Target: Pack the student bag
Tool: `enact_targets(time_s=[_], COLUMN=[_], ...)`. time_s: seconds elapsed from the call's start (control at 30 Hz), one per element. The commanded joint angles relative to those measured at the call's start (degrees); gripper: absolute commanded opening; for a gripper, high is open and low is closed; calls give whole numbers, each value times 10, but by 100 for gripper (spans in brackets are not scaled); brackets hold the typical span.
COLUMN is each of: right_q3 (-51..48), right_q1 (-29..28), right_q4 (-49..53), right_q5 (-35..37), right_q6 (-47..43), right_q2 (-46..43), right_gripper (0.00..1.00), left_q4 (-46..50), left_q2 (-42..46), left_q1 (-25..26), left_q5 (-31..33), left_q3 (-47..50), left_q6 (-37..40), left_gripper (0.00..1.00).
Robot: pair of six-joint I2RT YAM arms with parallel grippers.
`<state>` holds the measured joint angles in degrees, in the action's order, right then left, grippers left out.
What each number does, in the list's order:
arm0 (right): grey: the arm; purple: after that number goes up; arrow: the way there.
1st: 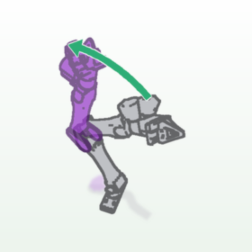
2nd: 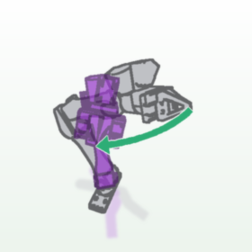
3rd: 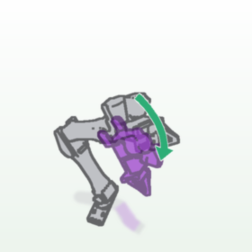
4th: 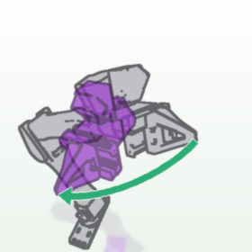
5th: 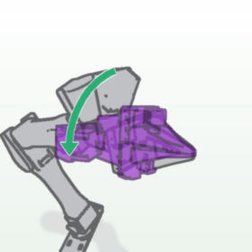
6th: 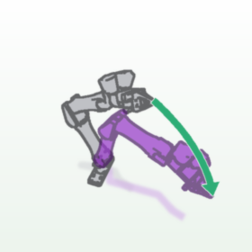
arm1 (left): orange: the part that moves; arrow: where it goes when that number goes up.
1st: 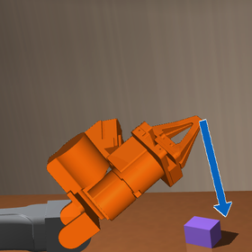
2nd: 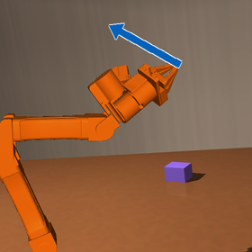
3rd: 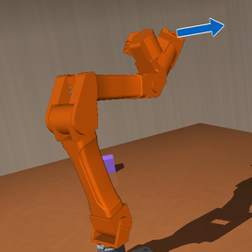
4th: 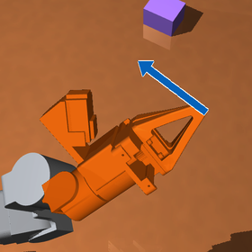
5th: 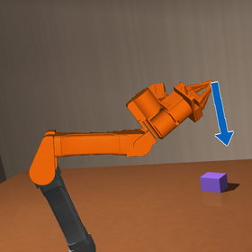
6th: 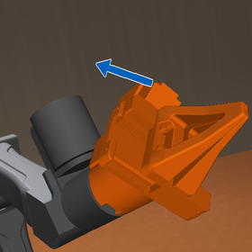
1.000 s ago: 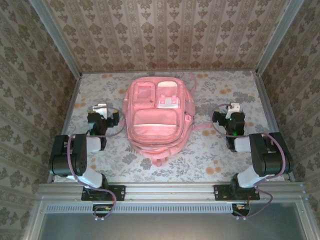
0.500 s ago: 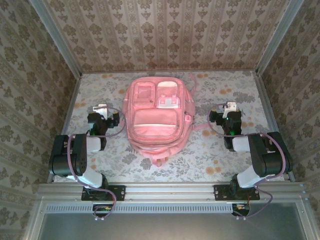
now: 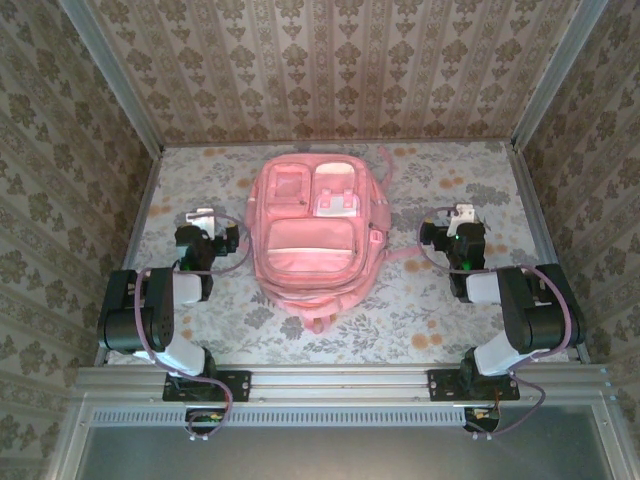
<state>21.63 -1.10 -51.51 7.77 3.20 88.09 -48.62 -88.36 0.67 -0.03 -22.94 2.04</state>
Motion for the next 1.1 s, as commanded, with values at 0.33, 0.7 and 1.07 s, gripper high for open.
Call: enact_targets(time_s=[0.33, 0.7, 1.07], right_q3=[14, 14, 14], right_q1=[-3, -5, -5], right_q4=[19, 20, 20], right_q5=[-14, -13, -13], right_q6=[-10, -12, -12], right_q2=[-6, -5, -5], right_gripper=[100, 100, 100], left_q4=[0, 0, 0], left_q2=[3, 3, 3], left_q1=[0, 0, 1], left_q5=[-6, -5, -4], left_q3=[-5, -4, -5], left_q6=[12, 12, 13], left_gripper=[100, 100, 100])
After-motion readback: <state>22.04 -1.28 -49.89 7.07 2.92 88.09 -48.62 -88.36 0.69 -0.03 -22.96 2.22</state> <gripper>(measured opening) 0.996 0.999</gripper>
